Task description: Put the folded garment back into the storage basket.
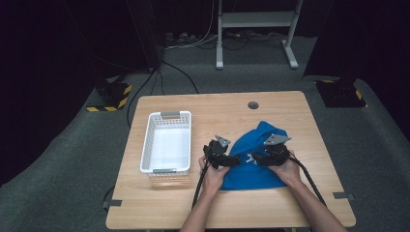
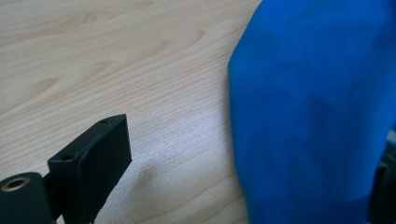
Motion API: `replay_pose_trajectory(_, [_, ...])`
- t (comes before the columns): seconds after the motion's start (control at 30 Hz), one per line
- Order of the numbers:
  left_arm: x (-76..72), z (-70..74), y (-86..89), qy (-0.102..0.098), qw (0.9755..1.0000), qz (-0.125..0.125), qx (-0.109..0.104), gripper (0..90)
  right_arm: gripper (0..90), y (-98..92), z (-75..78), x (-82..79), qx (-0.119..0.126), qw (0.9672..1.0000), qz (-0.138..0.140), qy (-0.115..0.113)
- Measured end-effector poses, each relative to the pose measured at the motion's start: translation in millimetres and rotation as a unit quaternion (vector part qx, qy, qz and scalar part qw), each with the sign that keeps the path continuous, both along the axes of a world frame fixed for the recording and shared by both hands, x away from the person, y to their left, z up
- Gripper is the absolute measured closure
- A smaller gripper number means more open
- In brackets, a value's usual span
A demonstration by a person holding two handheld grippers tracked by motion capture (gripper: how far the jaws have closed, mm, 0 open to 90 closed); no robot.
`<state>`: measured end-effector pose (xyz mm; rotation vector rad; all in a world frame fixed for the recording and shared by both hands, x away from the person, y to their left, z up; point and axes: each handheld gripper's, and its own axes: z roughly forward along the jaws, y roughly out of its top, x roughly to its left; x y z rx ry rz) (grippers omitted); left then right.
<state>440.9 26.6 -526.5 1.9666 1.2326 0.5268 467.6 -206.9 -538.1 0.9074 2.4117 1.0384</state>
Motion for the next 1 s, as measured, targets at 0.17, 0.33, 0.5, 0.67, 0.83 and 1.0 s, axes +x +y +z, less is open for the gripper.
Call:
replay_pose_trajectory(0.17, [2.6, 2.8, -10.6, -0.002, 0.9999, -0.016, -0.001, 7.4, 22.1, 5.6, 1.7, -7.7, -0.009, 0.999, 0.043, 0.006])
replay_pose_trajectory(0.33, [6.9, 1.4, -12.1, -0.001, 1.0, 0.002, 0.004, 9.5, 21.0, 2.8, 3.1, -8.7, -0.012, 0.9993, 0.034, 0.0])
replay_pose_trajectory(0.5, [15.8, -1.0, 5.1, 0.016, 0.9981, 0.057, -0.019, 11.5, 20.5, -3.5, 2.1, -7.1, -0.01, 0.9988, 0.046, 0.01])
replay_pose_trajectory(0.67, [18.9, -2.6, 18.0, 0.032, 0.9952, 0.09, -0.02, 11.7, 20.6, -12.7, 3.1, -8.5, -0.014, 0.9973, 0.069, 0.018])
replay_pose_trajectory(0.83, [17.7, -3.0, 19.9, 0.038, 0.9949, 0.091, -0.023, 11.4, 20.8, -23.4, 6.4, -10.8, -0.025, 0.9959, 0.084, 0.023])
replay_pose_trajectory(1.0, [13.7, 0.2, 10.0, 0.009, 0.9986, 0.047, -0.024, 14.2, 22.4, -28.6, 18.0, -8.0, 0.043, 0.9988, 0.02, -0.014])
